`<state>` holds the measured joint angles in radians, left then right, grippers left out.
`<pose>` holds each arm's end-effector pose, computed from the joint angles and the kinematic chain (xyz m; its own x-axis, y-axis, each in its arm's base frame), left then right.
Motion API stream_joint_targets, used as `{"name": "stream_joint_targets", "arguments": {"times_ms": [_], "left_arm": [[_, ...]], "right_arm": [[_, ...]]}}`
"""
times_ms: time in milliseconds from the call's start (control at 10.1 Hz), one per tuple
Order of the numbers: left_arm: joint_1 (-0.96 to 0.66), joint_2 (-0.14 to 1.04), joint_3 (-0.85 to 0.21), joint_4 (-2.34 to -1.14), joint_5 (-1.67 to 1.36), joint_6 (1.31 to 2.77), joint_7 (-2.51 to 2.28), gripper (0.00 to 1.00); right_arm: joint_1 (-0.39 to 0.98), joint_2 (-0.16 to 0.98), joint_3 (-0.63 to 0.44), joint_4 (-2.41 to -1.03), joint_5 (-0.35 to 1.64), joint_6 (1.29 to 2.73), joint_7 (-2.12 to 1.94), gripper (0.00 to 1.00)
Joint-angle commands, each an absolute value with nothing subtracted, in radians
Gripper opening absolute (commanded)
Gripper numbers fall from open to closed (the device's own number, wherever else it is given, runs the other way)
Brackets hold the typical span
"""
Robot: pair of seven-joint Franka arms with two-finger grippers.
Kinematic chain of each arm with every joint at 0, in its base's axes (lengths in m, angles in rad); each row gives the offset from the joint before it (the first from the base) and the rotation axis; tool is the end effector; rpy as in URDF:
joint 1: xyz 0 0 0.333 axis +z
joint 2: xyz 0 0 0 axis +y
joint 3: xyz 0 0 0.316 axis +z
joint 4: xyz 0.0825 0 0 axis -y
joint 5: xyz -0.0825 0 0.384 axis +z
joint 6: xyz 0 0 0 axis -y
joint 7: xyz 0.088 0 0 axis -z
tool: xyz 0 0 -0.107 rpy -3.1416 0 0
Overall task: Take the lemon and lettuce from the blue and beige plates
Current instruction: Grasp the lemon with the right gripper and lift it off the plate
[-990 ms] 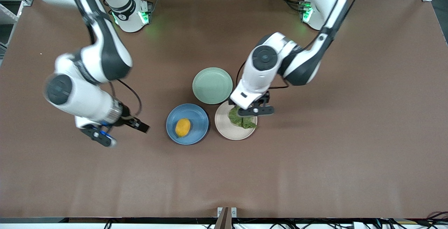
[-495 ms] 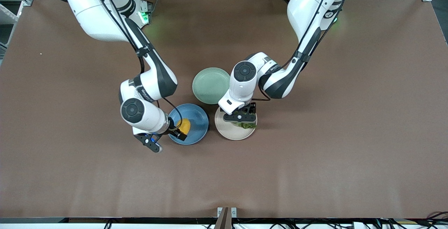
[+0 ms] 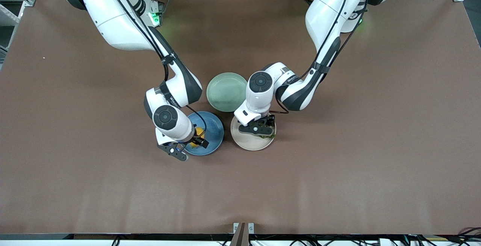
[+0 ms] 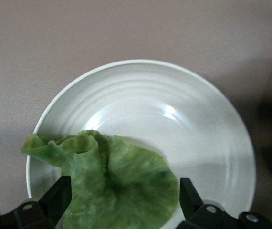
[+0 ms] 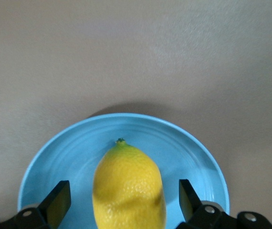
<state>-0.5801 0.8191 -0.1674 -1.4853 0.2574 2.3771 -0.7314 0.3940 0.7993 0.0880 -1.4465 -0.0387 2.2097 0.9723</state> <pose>0.5475 -0.4745 0.1984 0.9847 -0.1355 0.1099 -0.1367 -0.9906 0.0030 0.6435 0.3224 0.2101 0.8803 -0.4722 -0.0457 -0.4724 -0.8814 0.0088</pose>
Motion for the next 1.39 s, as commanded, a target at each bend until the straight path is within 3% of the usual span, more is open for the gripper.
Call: {"name": "stream_joint_targets", "arguments": {"times_ms": [0,99,198,297,396,495,594,693,990,1287], "left_arm": [[-0.591,0.848,-0.155,-1.456,0.285,2.384,-0.721,1.0],[-0.591,0.851,-0.155,-1.456,0.285,2.384,-0.721,0.93],[-0.589,0.851,-0.155,-1.456,0.284,2.384,-0.721,0.7],[-0.591,0.853,-0.155,-1.456,0.284,2.384,-0.724,0.58],[-0.591,0.854,-0.155,-1.457,0.284,2.384,-0.726,0.54],[-0.591,0.856,-0.155,-1.459,0.284,2.384,-0.729,0.38],[-0.591,0.854,-0.155,-1.459,0.284,2.382,-0.732,0.12],[-0.592,0.853,-0.155,-1.459,0.285,2.381,-0.733,0.0],[-0.591,0.821,-0.155,-1.46,0.285,2.326,-0.735,0.0],[-0.554,0.647,-0.155,-1.457,0.276,2.125,-0.727,0.0]], "right_arm": [[0.396,0.824,0.097,-1.424,-0.064,2.21,0.988,1.0],[0.403,0.824,0.097,-1.424,-0.064,2.209,0.989,0.53],[0.394,0.822,0.098,-1.42,-0.057,2.209,0.989,0.22],[0.387,0.818,0.106,-1.414,-0.054,2.198,0.986,0.11],[0.384,0.799,0.107,-1.413,-0.055,2.188,0.982,0.0],[0.371,0.789,0.11,-1.408,-0.055,2.133,0.977,0.0],[0.344,0.769,0.117,-1.404,-0.052,2.082,0.93,0.0],[0.312,0.728,0.121,-1.404,-0.049,2.032,0.863,0.0],[0.166,0.602,0.117,-1.417,0.015,1.846,0.559,0.0],[-0.042,0.529,0.112,-1.453,0.075,1.756,0.208,0.0]]}}
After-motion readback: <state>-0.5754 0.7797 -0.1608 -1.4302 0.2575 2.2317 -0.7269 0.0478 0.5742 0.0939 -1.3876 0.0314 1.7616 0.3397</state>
